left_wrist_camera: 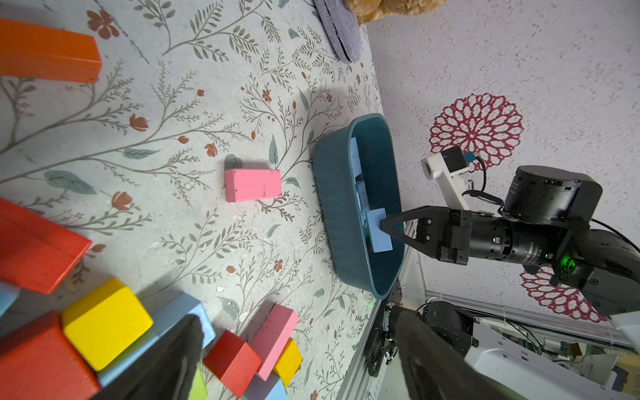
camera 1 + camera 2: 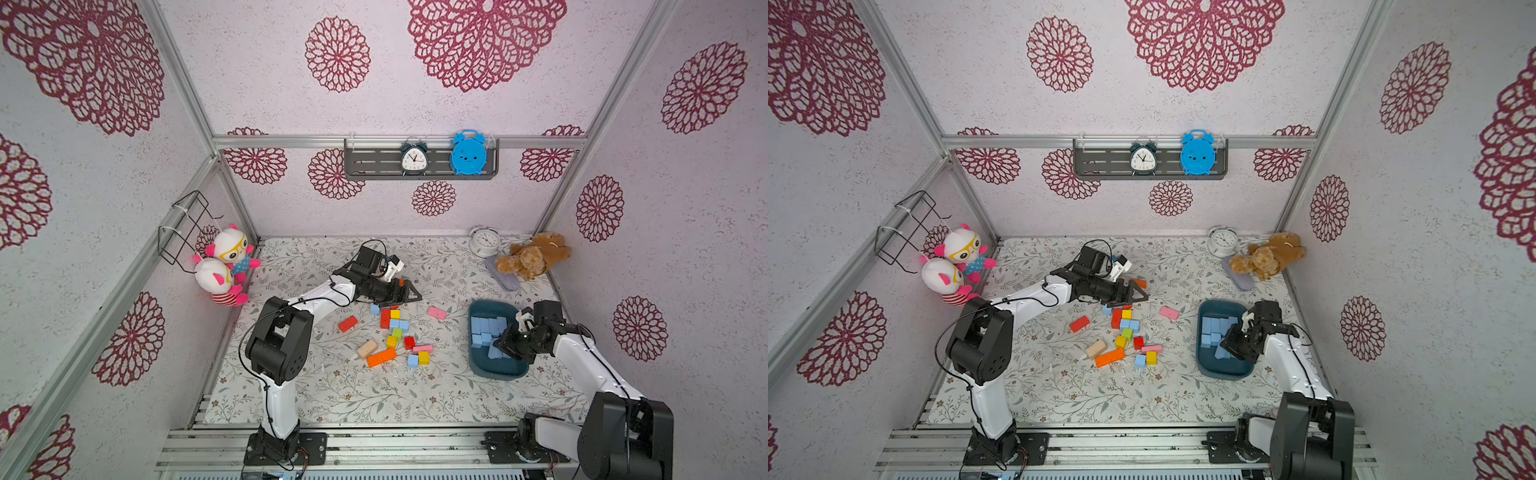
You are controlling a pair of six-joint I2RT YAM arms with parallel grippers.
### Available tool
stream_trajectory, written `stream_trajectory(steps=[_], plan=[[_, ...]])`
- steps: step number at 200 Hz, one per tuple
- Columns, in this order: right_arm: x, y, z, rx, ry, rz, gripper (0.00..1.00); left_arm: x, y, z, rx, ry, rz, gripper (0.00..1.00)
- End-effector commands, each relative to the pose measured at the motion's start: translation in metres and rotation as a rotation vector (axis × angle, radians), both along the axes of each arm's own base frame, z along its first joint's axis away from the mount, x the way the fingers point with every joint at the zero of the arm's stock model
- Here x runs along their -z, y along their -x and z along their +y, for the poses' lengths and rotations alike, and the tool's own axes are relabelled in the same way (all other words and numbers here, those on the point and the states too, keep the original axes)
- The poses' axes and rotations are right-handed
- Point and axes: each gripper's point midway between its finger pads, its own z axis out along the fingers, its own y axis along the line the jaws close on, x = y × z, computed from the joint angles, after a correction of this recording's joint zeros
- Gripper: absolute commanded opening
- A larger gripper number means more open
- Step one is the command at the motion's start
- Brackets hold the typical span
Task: Pick out the blue building blocks
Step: Place the building block in the storage box.
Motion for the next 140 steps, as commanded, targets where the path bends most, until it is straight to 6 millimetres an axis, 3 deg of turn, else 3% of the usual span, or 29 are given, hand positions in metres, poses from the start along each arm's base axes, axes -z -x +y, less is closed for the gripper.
stream_trajectory(steps=[1,66,140], plan=[[-0.003,0.011,0.011,-0.032,-0.051,0.009,0.14,-0.005,-0.003,-0.002,0.009,0.005,-0.023,0.92],[0.008,0.004,0.036,-0.110,-0.135,0.012,0.14,-0.006,-0.004,-0.002,0.014,-0.001,-0.034,0.92],[0.031,-0.006,0.043,-0.138,-0.136,0.027,0.16,-0.010,-0.007,-0.001,0.026,-0.015,-0.064,0.92]])
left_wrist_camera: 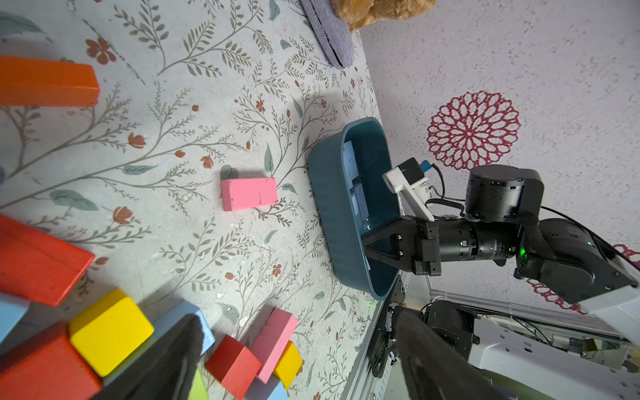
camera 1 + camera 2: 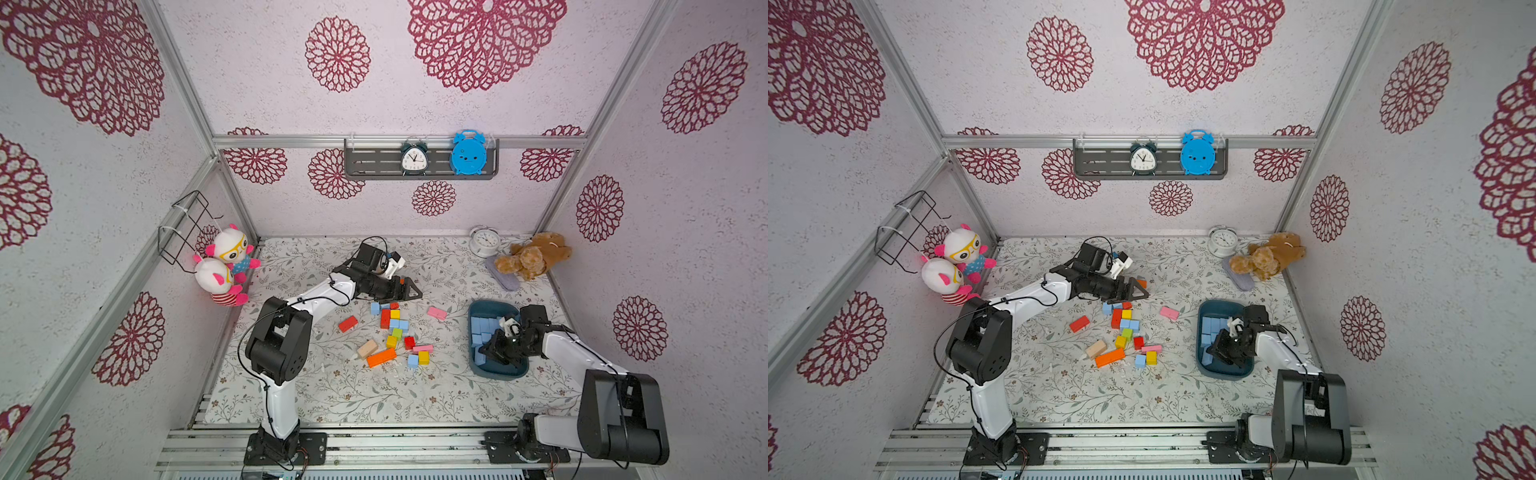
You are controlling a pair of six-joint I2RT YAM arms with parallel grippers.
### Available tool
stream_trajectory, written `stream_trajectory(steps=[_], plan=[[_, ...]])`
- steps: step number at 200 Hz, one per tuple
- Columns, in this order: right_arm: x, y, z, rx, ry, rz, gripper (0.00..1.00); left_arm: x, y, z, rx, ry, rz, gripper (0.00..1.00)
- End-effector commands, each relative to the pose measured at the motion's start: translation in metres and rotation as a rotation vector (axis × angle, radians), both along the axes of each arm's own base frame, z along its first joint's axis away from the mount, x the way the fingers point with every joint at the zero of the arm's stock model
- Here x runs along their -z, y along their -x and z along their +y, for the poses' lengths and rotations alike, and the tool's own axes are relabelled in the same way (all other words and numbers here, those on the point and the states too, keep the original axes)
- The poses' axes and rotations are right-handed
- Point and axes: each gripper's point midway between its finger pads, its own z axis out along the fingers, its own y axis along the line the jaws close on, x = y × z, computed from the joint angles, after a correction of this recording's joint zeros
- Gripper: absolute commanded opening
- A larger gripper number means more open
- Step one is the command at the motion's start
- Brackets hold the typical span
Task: Pick out the blue building blocks
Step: Place the building block in the storage box.
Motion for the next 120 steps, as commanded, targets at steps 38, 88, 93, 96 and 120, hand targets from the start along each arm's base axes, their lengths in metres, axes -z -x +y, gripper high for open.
stream_trajectory(steps=[38,88,93,96,120], plan=[[0.016,-0.011,0.004,-0.016,-0.001,-0.014,0.18,0.000,-0.003,0.001,0.006,-0.018,-0.024,0.92],[0.019,-0.006,-0.006,-0.004,0.067,0.020,0.29,0.001,-0.003,-0.001,0.011,-0.020,-0.025,0.92],[0.018,-0.006,-0.007,-0.003,0.075,0.022,0.31,0.001,-0.002,-0.001,0.012,-0.021,-0.024,0.92],[0.018,-0.006,-0.008,-0.002,0.081,0.022,0.32,0.001,-0.002,-0.001,0.012,-0.021,-0.023,0.92],[0.008,-0.007,-0.012,0.007,0.106,0.006,0.33,0.000,-0.002,-0.002,0.014,-0.020,-0.027,0.92]])
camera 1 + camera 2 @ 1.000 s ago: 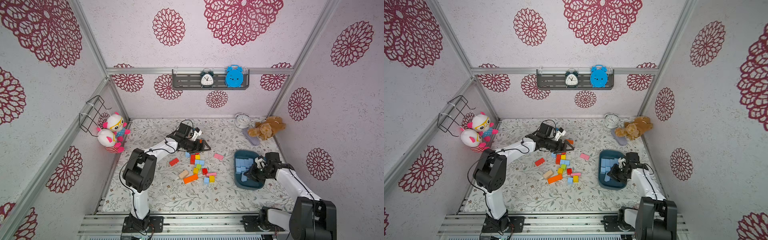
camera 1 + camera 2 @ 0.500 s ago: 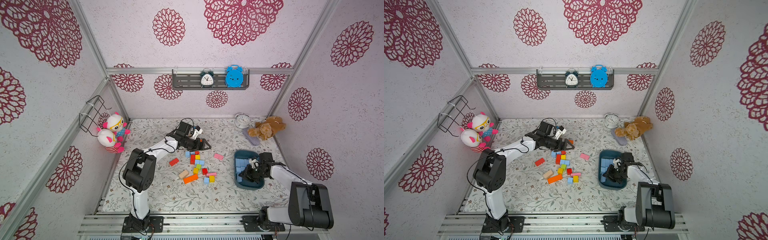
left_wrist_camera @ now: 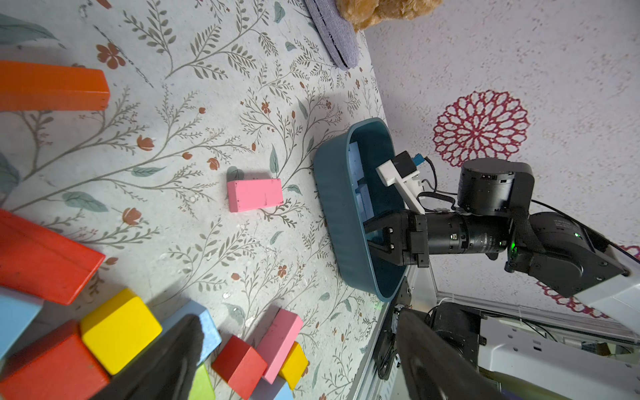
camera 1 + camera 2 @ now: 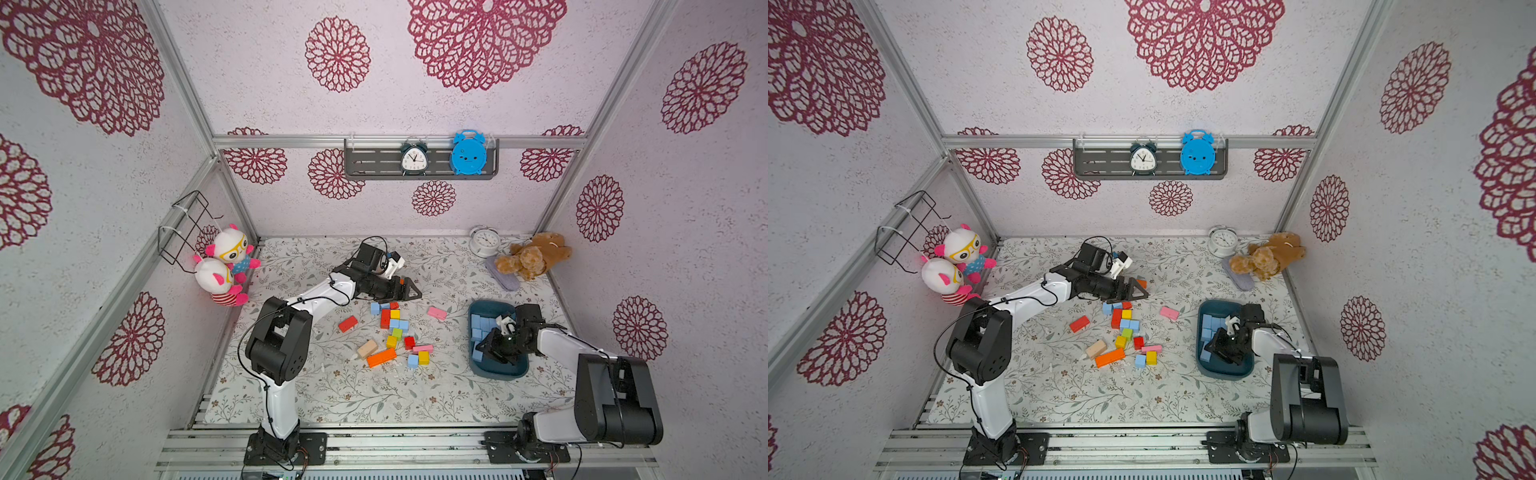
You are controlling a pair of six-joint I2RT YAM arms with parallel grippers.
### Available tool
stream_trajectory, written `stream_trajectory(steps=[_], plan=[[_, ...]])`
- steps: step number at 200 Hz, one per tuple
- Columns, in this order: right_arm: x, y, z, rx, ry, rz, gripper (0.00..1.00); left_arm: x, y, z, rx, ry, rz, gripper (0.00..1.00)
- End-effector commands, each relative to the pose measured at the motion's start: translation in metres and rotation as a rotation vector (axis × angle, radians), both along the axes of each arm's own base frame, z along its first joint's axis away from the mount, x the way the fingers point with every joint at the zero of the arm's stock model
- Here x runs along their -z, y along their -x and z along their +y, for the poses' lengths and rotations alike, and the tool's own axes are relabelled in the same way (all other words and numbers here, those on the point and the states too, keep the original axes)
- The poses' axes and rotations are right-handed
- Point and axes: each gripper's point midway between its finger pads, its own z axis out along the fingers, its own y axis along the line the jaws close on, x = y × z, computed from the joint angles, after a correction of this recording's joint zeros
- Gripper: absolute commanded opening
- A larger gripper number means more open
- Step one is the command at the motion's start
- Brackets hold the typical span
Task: Pick out the blue building blocks
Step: Place the building block in the storage box.
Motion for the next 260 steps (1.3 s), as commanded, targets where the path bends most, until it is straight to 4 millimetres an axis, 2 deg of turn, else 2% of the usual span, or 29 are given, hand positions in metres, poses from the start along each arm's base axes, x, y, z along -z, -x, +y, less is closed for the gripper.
stream_trajectory(steps=[1,49,98,181,208,235,260], plan=[[-0.008,0.003,-0.008,0.011,0.062,0.006,0.33,-0.003,-0.001,-0.004,0.019,-0.003,-0.020,0.92],[-0.017,-0.001,-0.005,0.011,0.039,-0.022,0.38,-0.004,-0.001,-0.005,0.021,-0.004,-0.023,0.92],[-0.011,-0.007,0.005,0.006,-0.023,-0.042,0.38,-0.005,-0.001,-0.004,0.022,-0.004,-0.028,0.92],[-0.016,-0.015,0.014,-0.004,-0.083,-0.088,0.36,-0.003,0.000,-0.005,0.031,-0.012,-0.033,0.92],[-0.020,-0.013,0.011,0.003,-0.065,-0.090,0.38,-0.001,0.001,-0.003,0.034,-0.025,-0.037,0.92],[-0.035,-0.010,-0.001,0.012,0.021,-0.090,0.40,-0.003,-0.006,0.014,0.008,-0.059,-0.057,0.92],[-0.065,-0.013,-0.012,0.021,0.110,-0.125,0.41,-0.003,-0.019,0.052,-0.054,-0.116,-0.091,0.92]])
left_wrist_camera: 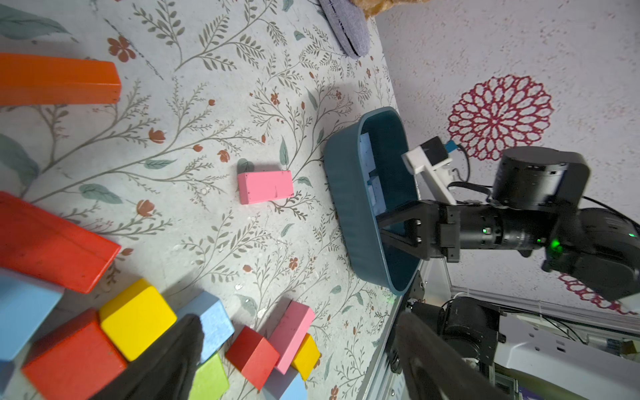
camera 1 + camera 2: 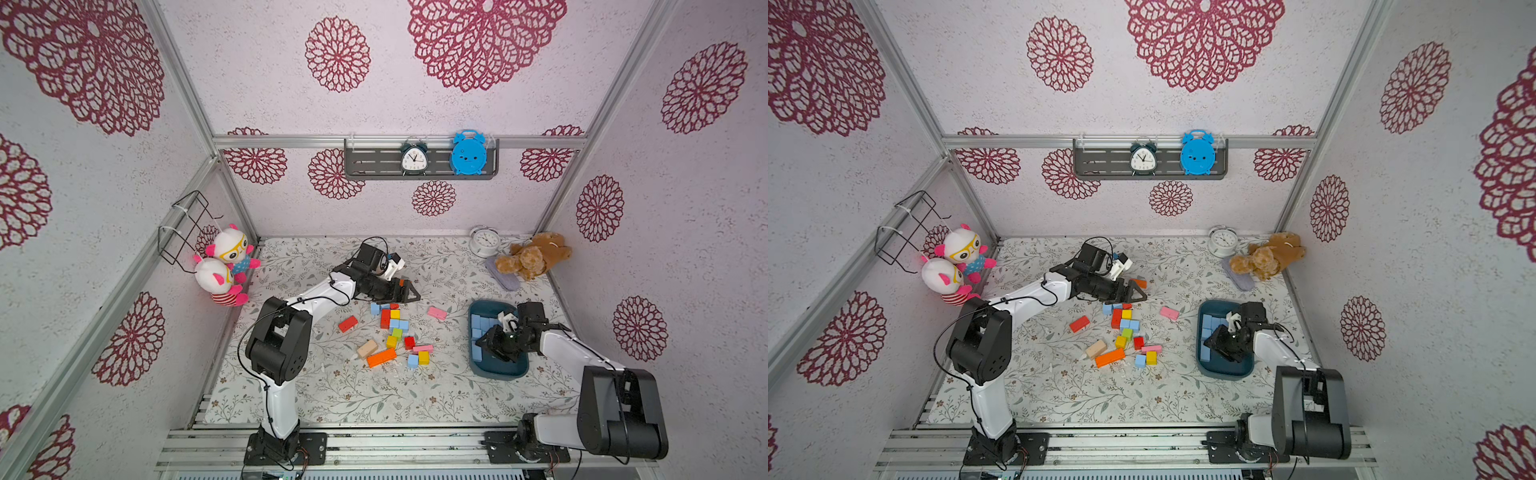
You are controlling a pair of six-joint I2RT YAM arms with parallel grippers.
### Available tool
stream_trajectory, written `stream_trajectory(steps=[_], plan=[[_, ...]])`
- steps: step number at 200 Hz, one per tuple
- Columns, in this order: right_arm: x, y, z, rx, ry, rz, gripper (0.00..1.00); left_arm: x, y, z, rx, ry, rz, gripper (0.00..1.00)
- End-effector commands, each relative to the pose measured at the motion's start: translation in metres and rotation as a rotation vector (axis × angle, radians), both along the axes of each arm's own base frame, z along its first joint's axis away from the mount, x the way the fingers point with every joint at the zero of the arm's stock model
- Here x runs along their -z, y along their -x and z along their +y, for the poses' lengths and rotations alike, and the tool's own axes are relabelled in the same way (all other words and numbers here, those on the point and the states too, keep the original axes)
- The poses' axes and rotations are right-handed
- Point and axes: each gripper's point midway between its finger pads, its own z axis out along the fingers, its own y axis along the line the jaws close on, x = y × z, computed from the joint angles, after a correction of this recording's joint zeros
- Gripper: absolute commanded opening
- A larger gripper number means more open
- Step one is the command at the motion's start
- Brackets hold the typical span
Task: Pick out the blue building blocks
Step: Place the building block in the storage box, then pick up the building block from the center of the board.
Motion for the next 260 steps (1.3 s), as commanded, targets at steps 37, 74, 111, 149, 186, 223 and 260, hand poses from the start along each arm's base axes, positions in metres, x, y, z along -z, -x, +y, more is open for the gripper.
stream_trajectory(steps=[37,74,111,149,186,223,260], plan=[[-0.076,-0.025,0.013,-0.043,0.159,-0.164,0.42,-0.005,-0.026,0.114,-0.240,-0.109,-0.056,0.92],[-0.080,-0.048,0.073,-0.162,0.201,-0.216,0.45,0.000,-0.022,0.185,-0.475,-0.094,-0.013,0.96],[-0.070,-0.073,0.150,-0.362,0.254,-0.229,0.45,0.001,-0.020,0.229,-0.630,-0.049,-0.022,1.00],[-0.051,-0.101,0.234,-0.559,0.293,-0.231,0.45,-0.004,-0.015,0.238,-0.642,-0.046,-0.056,0.98],[-0.024,-0.122,0.268,-0.625,0.400,-0.194,0.47,-0.004,-0.013,0.241,-0.648,-0.043,-0.061,0.98],[-0.009,-0.143,0.275,-0.621,0.469,-0.198,0.47,-0.004,-0.012,0.243,-0.650,-0.041,-0.060,0.98],[-0.003,-0.152,0.291,-0.637,0.429,-0.220,0.47,-0.003,-0.015,0.243,-0.651,-0.041,-0.055,0.99]])
